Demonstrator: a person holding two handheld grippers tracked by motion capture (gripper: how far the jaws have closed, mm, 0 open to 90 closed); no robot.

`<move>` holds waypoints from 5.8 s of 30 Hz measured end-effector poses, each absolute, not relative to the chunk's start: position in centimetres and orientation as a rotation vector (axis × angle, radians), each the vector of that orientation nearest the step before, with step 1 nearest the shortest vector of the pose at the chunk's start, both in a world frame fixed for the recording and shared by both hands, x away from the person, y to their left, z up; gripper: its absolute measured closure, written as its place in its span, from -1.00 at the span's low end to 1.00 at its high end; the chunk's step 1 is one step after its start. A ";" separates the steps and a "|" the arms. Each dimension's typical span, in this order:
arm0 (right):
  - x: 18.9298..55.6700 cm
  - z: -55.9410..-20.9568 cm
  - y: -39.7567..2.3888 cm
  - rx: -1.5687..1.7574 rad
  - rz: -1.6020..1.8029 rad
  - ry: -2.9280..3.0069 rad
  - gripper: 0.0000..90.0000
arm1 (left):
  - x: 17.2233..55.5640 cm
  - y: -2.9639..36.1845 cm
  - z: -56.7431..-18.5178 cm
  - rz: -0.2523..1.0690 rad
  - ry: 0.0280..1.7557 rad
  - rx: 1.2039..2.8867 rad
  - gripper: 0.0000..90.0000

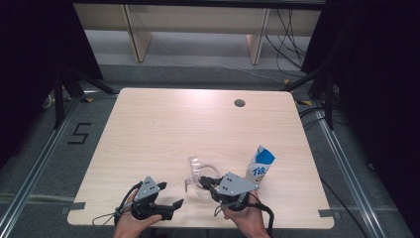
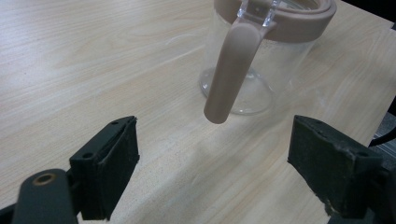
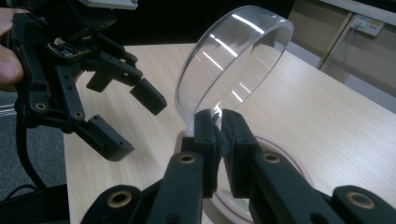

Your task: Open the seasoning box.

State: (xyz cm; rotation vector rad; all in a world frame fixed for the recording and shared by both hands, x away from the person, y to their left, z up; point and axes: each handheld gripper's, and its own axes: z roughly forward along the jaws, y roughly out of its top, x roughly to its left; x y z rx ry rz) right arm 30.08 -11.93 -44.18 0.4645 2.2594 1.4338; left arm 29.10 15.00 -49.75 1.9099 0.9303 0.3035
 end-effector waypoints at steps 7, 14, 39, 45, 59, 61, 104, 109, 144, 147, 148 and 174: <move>30.0 -44.3 -11.2 0.450 1.440 2.266 0.86 | 29.1 15.0 -49.7 0.305 0.934 1.899 -0.65; 29.7 -44.5 -11.6 0.454 1.419 2.266 0.65 | 29.1 15.0 -49.8 0.298 0.937 1.883 -0.66; 24.8 -47.0 -21.1 1.011 1.251 2.069 -0.30 | 29.0 14.9 -49.9 0.316 0.948 1.877 -0.66; 25.5 -47.6 -22.9 1.115 1.227 1.993 -0.41 | 28.9 14.8 -49.9 0.310 0.948 1.876 -0.66; 28.3 -49.0 -24.0 1.267 1.217 1.878 -0.51 | 29.0 14.7 -50.0 0.306 0.944 1.891 -0.65; 28.7 -49.1 -24.0 1.286 1.195 1.863 -0.55 | 29.0 14.7 -50.0 0.303 0.936 1.898 -0.65; 33.2 -50.9 -23.0 1.305 1.237 1.888 -0.52 | 29.2 15.0 -49.9 0.328 0.933 1.912 -0.65; 33.6 -50.9 -23.6 1.257 1.274 1.934 -0.51 | 29.2 15.1 -49.9 0.318 0.939 1.912 -0.65; 37.0 -50.9 -26.9 0.873 1.422 2.232 -0.50 | 29.2 15.1 -49.8 0.321 0.949 1.901 -0.64; 36.7 -50.8 -26.7 0.919 1.402 2.228 -0.50 | 29.1 15.1 -49.8 0.319 0.954 1.900 -0.64; 36.5 -50.7 -26.7 0.934 1.395 2.213 -0.52 | 29.1 15.1 -49.8 0.312 0.957 1.893 -0.64; 33.1 -50.2 -21.8 1.233 1.158 1.848 -0.59 | 29.0 14.9 -49.9 0.306 0.943 1.909 -0.64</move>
